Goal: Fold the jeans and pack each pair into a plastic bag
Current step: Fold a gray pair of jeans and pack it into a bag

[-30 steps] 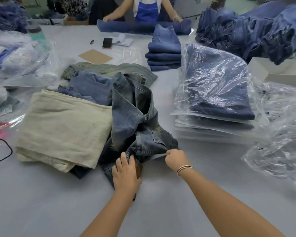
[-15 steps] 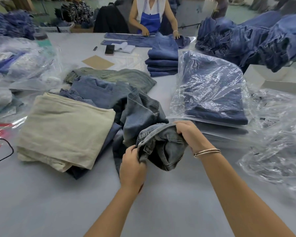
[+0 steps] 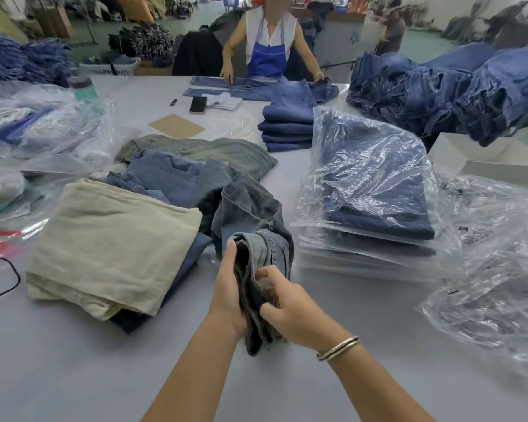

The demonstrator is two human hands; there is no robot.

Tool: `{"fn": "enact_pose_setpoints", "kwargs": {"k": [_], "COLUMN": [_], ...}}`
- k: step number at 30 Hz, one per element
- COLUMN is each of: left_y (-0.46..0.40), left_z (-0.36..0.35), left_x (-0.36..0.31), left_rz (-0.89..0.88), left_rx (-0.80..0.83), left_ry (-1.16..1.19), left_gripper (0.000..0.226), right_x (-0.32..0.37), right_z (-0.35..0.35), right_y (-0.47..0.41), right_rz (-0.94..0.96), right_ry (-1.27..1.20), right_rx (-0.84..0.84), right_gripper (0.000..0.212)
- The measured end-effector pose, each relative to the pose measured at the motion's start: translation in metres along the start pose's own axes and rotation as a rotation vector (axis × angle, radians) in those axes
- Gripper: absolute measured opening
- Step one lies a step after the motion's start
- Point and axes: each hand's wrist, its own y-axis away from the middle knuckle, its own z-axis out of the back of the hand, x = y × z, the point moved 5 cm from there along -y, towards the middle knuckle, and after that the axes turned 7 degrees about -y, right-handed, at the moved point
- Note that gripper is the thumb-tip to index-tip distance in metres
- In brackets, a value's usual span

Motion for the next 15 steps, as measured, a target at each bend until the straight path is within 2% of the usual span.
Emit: {"fn": "enact_pose_setpoints", "kwargs": {"k": [2, 3, 6, 7, 9, 11, 12, 13, 15], "left_y": [0.006, 0.007, 0.01, 0.011, 0.012, 0.017, 0.02, 0.023, 0.026], "left_z": [-0.002, -0.002, -0.006, -0.009, -0.014, -0.021, -0.027, -0.032, -0.042], "left_x": [0.0, -0.001, -0.006, -0.007, -0.01, -0.014, -0.015, -0.015, -0.015], "left_rz": [0.003, -0.014, -0.085, -0.095, -0.153, -0.194, -0.207, -0.212, -0.23], "left_rx": [0.008, -0.001, -0.04, -0.027, -0.019, -0.011, 0.037, 0.098, 0.203], "left_ry": [-0.116, -0.178, -0.255, -0.269, -0.369, -0.5, -0.533, -0.538, -0.536], "left_gripper": [0.076, 0.069, 0.022, 0.017, 0.012, 0.021, 0.027, 0.034, 0.038], "right_x": [0.004, 0.006, -0.001, -0.009, -0.032, -0.056, -0.068, -0.077, -0.085], "right_z": [0.002, 0.003, 0.009, 0.015, 0.031, 0.044, 0.046, 0.046, 0.042], "right_y": [-0.002, -0.002, 0.0, -0.002, -0.008, -0.01, -0.012, -0.013, -0.014], "right_rz": [0.068, 0.096, 0.074, 0.038, -0.07, -0.202, -0.256, -0.289, -0.325], "right_ry": [-0.022, -0.084, -0.506, -0.644, -0.833, -0.887, -0.878, -0.865, -0.879], "right_rx": [-0.005, 0.024, 0.109, 0.057, -0.171, -0.39, -0.44, -0.444, -0.392], "right_gripper": [0.041, 0.04, 0.029, 0.026, 0.022, 0.02, 0.016, 0.015, 0.036]}}
